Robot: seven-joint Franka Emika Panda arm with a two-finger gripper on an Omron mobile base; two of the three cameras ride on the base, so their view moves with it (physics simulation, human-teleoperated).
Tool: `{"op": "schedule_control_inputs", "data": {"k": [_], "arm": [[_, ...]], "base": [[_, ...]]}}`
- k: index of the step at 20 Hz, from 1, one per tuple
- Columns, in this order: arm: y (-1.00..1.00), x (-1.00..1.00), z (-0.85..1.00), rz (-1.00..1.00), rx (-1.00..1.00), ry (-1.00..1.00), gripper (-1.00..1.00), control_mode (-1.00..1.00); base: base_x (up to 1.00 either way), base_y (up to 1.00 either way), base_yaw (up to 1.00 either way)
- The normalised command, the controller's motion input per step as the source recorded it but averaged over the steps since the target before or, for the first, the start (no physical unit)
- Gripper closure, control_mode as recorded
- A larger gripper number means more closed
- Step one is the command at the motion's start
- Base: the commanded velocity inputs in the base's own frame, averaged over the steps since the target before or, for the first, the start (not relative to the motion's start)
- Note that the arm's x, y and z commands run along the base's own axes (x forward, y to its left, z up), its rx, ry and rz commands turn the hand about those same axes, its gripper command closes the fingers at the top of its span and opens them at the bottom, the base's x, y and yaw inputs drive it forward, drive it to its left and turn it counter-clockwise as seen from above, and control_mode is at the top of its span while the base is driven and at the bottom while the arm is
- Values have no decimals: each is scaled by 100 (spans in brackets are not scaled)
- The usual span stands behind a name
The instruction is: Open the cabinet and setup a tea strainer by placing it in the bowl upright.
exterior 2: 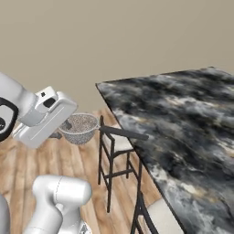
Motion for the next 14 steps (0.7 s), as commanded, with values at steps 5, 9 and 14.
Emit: {"op": "schedule_control_inputs", "data": {"k": [5,9,14], "arm": [[0,0,0,0,0,0,100,100],[0,0,0,0,0,0,100,100],[0,0,0,0,0,0,100,100]], "base": [[5,-37,-53],[0,-9,-67],[0,-18,-70]]}}
